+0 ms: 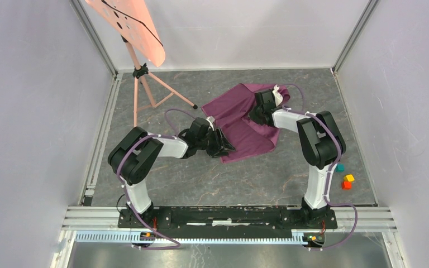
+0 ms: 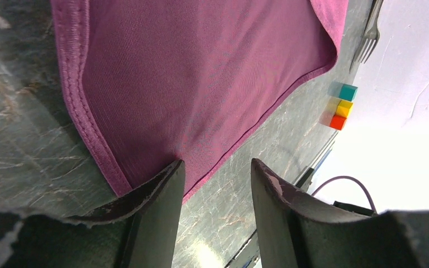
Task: Fold the napkin into a case and place the utensils inside
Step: Flatten out the crumpled napkin at the center of the board.
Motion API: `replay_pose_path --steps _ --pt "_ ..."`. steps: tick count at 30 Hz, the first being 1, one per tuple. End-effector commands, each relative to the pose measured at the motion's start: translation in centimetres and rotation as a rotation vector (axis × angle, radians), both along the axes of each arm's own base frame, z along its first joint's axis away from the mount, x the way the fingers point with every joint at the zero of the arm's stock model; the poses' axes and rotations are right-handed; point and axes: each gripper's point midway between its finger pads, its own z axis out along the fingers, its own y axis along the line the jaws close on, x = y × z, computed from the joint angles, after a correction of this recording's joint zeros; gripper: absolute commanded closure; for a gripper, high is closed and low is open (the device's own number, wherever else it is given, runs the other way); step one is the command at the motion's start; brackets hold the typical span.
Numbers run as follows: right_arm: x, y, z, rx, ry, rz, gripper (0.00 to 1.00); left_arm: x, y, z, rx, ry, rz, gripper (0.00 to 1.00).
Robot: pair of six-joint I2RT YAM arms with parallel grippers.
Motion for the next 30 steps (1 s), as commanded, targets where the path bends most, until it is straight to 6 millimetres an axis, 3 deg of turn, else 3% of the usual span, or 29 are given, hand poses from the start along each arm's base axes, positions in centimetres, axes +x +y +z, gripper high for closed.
replay_pose_path --steps 1,6,11,14,17,25,27,30 --pt "0.9 -0.1 2.4 -0.073 -0.037 0.093 0.97 -1.2 5.0 -5.0 0.194 0.089 0.092 0.44" --pt "-2.4 -2.6 5.5 -0.366 -0.012 0.409 1.0 -0.9 8.7 -6.0 0.25 0.105 0.147 0.44" --pt "-10.7 -9.1 4.7 -0.596 0.19 0.517 1.0 -1.7 11.7 -6.0 0.285 0.106 0.156 0.44" --pt "-15.0 -11.3 4.3 -0.63 0.228 0.532 1.0 -2.7 12.4 -5.4 0.303 0.086 0.119 0.44" --pt "-18.1 -12.9 3.6 -0.635 0.286 0.498 1.0 -4.0 12.5 -4.1 0.272 0.066 0.094 0.44" --pt "-22.6 -12.5 4.0 -0.477 0.174 0.416 0.9 -6.8 14.8 1.1 0.273 -0.039 0.123 0.39" --pt "-22.9 -12.8 4.2 -0.489 0.185 0.426 0.76 -7.3 15.2 2.5 0.264 -0.074 0.135 0.36" --pt "-21.0 -12.1 6.2 -0.504 0.093 0.461 0.57 -7.2 15.2 5.2 0.224 -0.138 0.155 0.32"
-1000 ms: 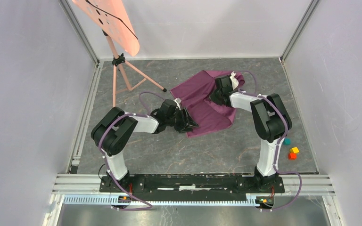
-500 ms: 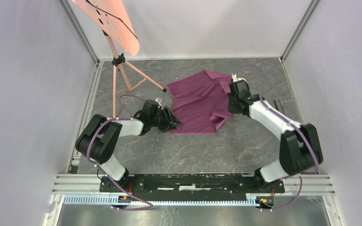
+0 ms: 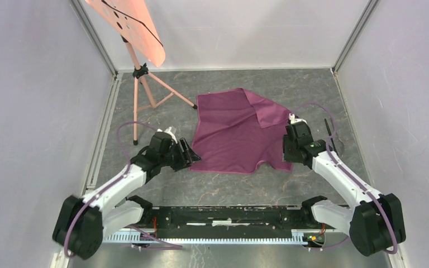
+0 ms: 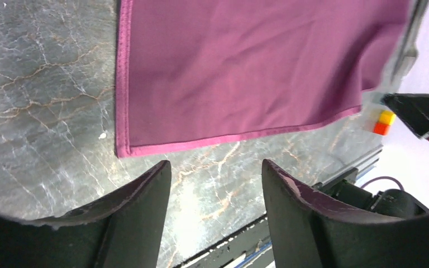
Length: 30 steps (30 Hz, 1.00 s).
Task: Fold the napkin into a case and place the utensils inside
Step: Flatten out the crumpled napkin at the center of the board.
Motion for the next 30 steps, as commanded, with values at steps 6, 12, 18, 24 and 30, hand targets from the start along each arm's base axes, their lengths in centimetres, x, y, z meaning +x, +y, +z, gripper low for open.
replay_pose_path --steps 6,12,18,24,30 --pt "9.6 4.2 7.3 0.054 -0.29 0.211 0.34 0.6 -1.4 4.8 -0.073 -0.107 -0.07 0.25" --pt "16.4 7.1 7.0 0.029 -0.275 0.309 0.34 2.4 -3.9 4.5 -0.128 -0.064 -0.127 0.23" --pt "21.1 7.7 4.3 -0.052 -0.223 0.34 0.41 3.2 -5.9 3.4 -0.12 -0.024 -0.178 0.23" --pt "23.0 8.6 2.4 -0.152 -0.201 0.349 0.39 3.7 -6.2 0.6 -0.073 0.029 -0.156 0.23" --pt "23.5 9.7 1.2 -0.27 -0.193 0.372 0.38 3.6 -5.6 -1.9 -0.019 0.078 -0.134 0.24"
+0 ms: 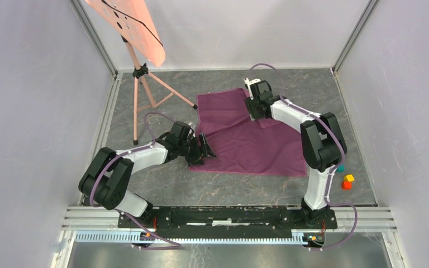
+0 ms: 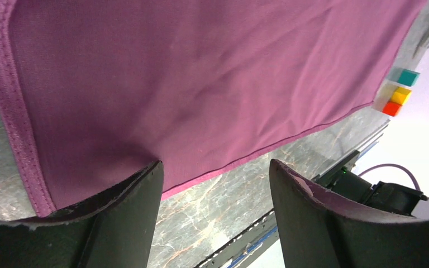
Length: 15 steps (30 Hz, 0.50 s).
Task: Fold the napkin into a case and place the utensils inside
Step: Flatten out the crumpled napkin at the center of the board.
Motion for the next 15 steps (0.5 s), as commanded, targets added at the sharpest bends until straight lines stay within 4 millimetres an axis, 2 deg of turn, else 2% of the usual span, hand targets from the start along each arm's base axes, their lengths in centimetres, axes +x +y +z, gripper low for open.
replay_pose_path --steps 1,5,10,15 --pt "1.7 1.0 1.5 -0.101 -0.084 0.019 0.38 1.2 -0.1 -0.3 0.017 -0.044 0.008 0.24" --pt "1.9 0.4 1.3 -0.229 -0.096 -0.039 0.39 1.0 0.1 -0.7 0.025 -0.038 0.013 0.24" --pt "1.9 -0.1 1.2 -0.277 -0.109 -0.075 0.43 0.8 0.8 -1.0 0.049 -0.043 0.034 0.24" --pt "1.9 -0.4 0.2 -0.306 -0.091 -0.084 0.48 0.6 1.1 -1.2 0.056 -0.037 0.047 0.24"
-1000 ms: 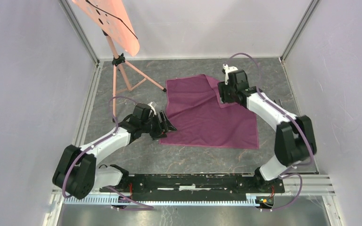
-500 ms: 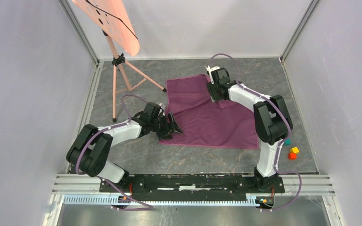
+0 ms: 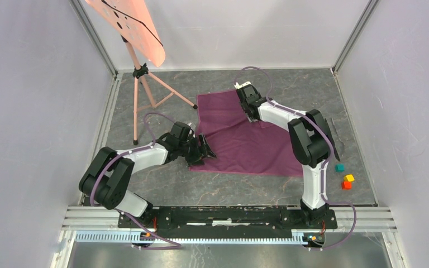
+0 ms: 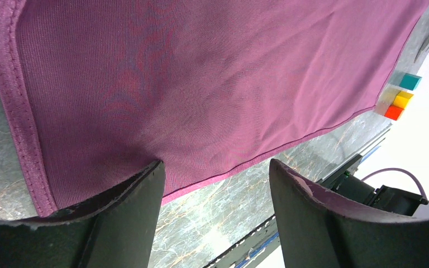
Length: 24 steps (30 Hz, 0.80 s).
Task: Fold the napkin into a case and place the utensils inside
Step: Flatten out the crumpled napkin at the center of the board.
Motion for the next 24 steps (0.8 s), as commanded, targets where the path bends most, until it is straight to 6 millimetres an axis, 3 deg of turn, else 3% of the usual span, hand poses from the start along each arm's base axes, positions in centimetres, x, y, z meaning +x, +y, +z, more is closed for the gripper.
replay_pose_path --steps 1,5,13,19,24 --pt "1.3 -0.6 0.8 -0.04 -0.041 -0.04 0.48 0.3 0.7 -0.4 0.03 -0.034 0.031 0.24" --pt "1.5 -0.7 0.6 -0.046 -0.042 -0.046 0.49 0.3 0.8 -0.4 0.033 -0.033 0.032 0.23" --pt "2.6 -1.2 1.9 -0.082 -0.091 -0.058 0.53 -0.1 1.5 -1.2 0.063 -0.023 0.047 0.22" --pt "2.2 0.8 1.2 0.051 -0.071 0.004 0.46 -0.4 1.6 -1.6 0.062 -0.014 0.051 0.22" --pt "1.8 0.8 -0.1 0.054 -0.047 -0.008 0.47 -0.5 1.5 -1.6 0.056 -0.013 0.048 0.22"
